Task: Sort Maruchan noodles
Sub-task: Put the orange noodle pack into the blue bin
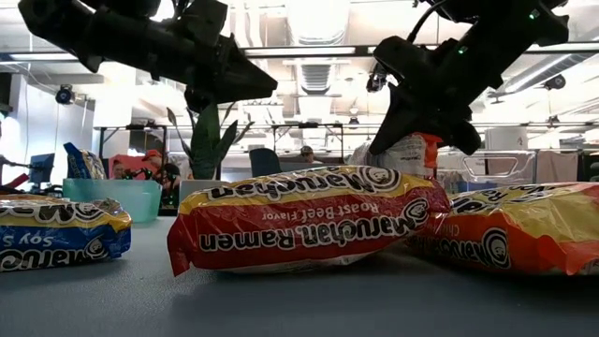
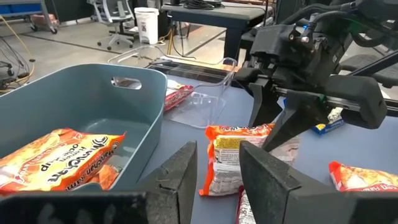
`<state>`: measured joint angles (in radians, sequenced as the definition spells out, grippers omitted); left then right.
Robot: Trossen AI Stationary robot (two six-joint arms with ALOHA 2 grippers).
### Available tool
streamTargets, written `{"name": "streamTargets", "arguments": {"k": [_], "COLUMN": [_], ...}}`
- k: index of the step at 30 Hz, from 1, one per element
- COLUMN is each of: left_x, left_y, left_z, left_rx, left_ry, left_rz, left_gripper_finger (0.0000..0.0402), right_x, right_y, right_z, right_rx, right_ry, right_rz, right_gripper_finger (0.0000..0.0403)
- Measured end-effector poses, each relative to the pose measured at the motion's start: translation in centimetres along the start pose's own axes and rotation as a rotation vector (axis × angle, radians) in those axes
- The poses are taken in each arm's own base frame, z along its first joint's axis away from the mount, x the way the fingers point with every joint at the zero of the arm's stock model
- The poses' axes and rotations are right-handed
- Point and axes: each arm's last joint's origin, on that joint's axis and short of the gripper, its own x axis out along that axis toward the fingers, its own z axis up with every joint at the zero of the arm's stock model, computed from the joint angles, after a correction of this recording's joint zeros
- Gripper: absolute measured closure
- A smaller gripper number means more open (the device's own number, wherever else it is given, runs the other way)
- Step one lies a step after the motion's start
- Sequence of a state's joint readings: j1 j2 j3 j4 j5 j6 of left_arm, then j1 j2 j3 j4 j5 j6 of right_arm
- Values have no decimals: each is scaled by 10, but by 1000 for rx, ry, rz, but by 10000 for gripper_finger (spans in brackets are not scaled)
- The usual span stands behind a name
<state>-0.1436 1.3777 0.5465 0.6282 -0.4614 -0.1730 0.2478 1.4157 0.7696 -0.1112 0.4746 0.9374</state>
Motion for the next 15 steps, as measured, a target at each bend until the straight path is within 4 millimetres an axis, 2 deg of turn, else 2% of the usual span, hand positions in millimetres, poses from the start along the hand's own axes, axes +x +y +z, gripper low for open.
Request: {"name": "streamTargets", "arguments": {"k": [10, 15], "left_x": [0, -5], "left_y": [0, 1], "left_z": [1, 10], "left_rx": [6, 10], "left_ry": [-2, -36], "left_rz": [0, -6], "left_gripper_finger": [299, 299], "right_x": [-2, -8], "right_y": [4, 10], "right_z": [4, 12], "right_rx": [-13, -21], "right_ry": [12, -1], "right_rz": [16, 31], "right_gripper_finger": [281, 282]}}
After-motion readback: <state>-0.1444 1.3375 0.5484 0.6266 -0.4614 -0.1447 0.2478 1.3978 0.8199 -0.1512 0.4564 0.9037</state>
